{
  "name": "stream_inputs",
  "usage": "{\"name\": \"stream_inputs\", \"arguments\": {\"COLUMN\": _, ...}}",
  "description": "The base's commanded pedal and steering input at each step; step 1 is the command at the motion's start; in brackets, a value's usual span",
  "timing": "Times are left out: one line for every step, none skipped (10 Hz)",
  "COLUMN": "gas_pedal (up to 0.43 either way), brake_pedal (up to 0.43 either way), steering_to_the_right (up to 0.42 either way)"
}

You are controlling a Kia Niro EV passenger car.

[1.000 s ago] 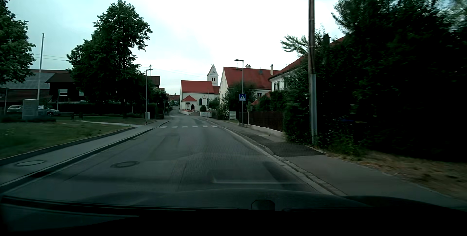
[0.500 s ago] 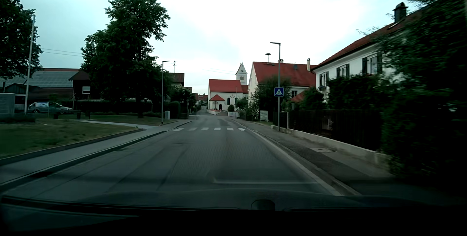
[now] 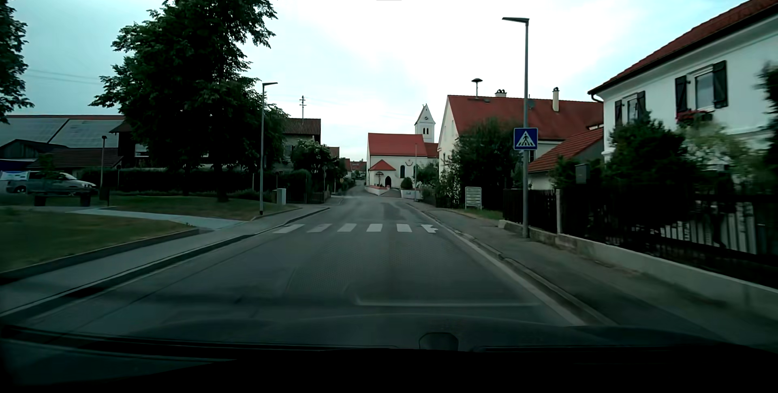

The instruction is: Follow the waypoints while adhering to traffic rules and regulations

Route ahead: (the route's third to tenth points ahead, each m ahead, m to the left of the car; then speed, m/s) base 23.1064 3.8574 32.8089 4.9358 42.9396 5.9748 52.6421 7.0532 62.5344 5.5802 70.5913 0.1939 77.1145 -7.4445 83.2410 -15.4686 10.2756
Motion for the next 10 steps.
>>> {"name": "stream_inputs", "arguments": {"gas_pedal": 0.098, "brake_pedal": 0.006, "steering_to_the_right": -0.03}}
{"name": "stream_inputs", "arguments": {"gas_pedal": 0.098, "brake_pedal": 0.006, "steering_to_the_right": -0.03}}
{"name": "stream_inputs", "arguments": {"gas_pedal": 0.098, "brake_pedal": 0.006, "steering_to_the_right": -0.026}}
{"name": "stream_inputs", "arguments": {"gas_pedal": 0.098, "brake_pedal": 0.006, "steering_to_the_right": -0.023}}
{"name": "stream_inputs", "arguments": {"gas_pedal": 0.098, "brake_pedal": 0.006, "steering_to_the_right": -0.02}}
{"name": "stream_inputs", "arguments": {"gas_pedal": 0.098, "brake_pedal": 0.006, "steering_to_the_right": -0.019}}
{"name": "stream_inputs", "arguments": {"gas_pedal": 0.087, "brake_pedal": 0.006, "steering_to_the_right": -0.016}}
{"name": "stream_inputs", "arguments": {"gas_pedal": 0.087, "brake_pedal": 0.006, "steering_to_the_right": -0.011}}
{"name": "stream_inputs", "arguments": {"gas_pedal": 0.079, "brake_pedal": 0.006, "steering_to_the_right": -0.006}}
{"name": "stream_inputs", "arguments": {"gas_pedal": 0.079, "brake_pedal": 0.006, "steering_to_the_right": -0.004}}
